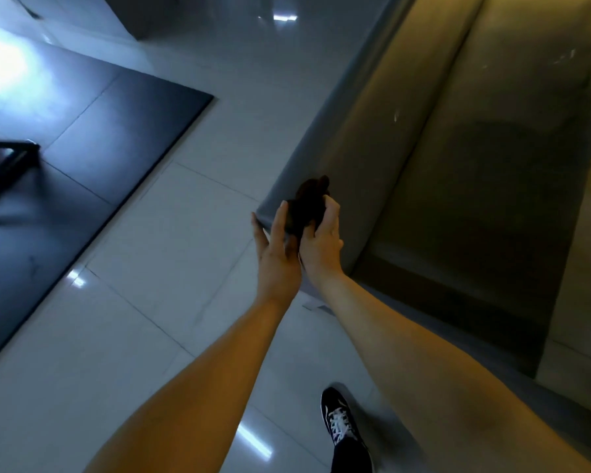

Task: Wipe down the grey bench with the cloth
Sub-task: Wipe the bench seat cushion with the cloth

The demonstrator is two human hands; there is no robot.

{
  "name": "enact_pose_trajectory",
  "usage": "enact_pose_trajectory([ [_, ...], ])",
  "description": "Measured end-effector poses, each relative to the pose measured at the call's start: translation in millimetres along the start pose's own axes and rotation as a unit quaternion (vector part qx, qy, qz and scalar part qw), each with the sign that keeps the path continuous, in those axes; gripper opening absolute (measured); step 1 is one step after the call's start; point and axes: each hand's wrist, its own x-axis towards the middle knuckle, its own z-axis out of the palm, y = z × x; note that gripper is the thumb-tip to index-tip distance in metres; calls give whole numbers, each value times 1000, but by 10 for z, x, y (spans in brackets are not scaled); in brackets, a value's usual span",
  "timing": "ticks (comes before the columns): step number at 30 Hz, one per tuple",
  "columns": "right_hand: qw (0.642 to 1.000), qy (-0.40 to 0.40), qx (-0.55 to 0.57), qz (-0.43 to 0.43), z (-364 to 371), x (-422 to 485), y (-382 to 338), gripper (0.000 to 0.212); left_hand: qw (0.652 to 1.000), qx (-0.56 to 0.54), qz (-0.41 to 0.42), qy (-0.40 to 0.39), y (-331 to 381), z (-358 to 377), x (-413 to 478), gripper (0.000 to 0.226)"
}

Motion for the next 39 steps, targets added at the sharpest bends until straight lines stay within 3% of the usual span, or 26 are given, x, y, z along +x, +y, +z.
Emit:
enact_pose_trajectory([
  [5, 1000, -8, 4, -3, -33, 11, 213, 44, 999, -26, -21, 18, 46, 129, -81, 71],
  [12, 992, -72, -42, 98, -137, 19, 683, 43, 997, -22, -20, 73, -63, 344, -163, 88],
  [14, 989, -95, -43, 103, -172, 76, 694, 41, 993, -49, -56, 93, -79, 408, -156, 90],
  [16, 989, -103, -17, 109, -243, 114, 658, 39, 980, -85, -142, 112, -66, 459, -171, 85],
  [18, 991, -100, 51, 76, -359, 144, 509, 41, 973, -112, -173, 106, -75, 483, -185, 80],
  [21, 982, -131, 128, -39, -449, 188, 112, 40, 976, -112, -163, 92, -119, 491, -200, 78],
  [24, 978, -162, 27, -125, -284, 113, 16, 48, 985, -62, -140, 75, -182, 474, -213, 76],
  [27, 977, -134, -33, -162, -136, 21, 284, 49, 987, -53, -127, 83, -239, 492, -222, 51],
  [31, 981, -107, -61, -151, -100, 15, 643, 48, 987, -92, -129, 16, -485, 546, -246, 83],
  [35, 984, -117, -97, -91, -142, -59, 1077, 50, 982, -60, -177, -24, -702, 770, -334, 80],
  [39, 976, -142, -152, -61, -196, -4, 1208, 53, 971, -115, -207, -16, -785, 926, -418, 73],
])
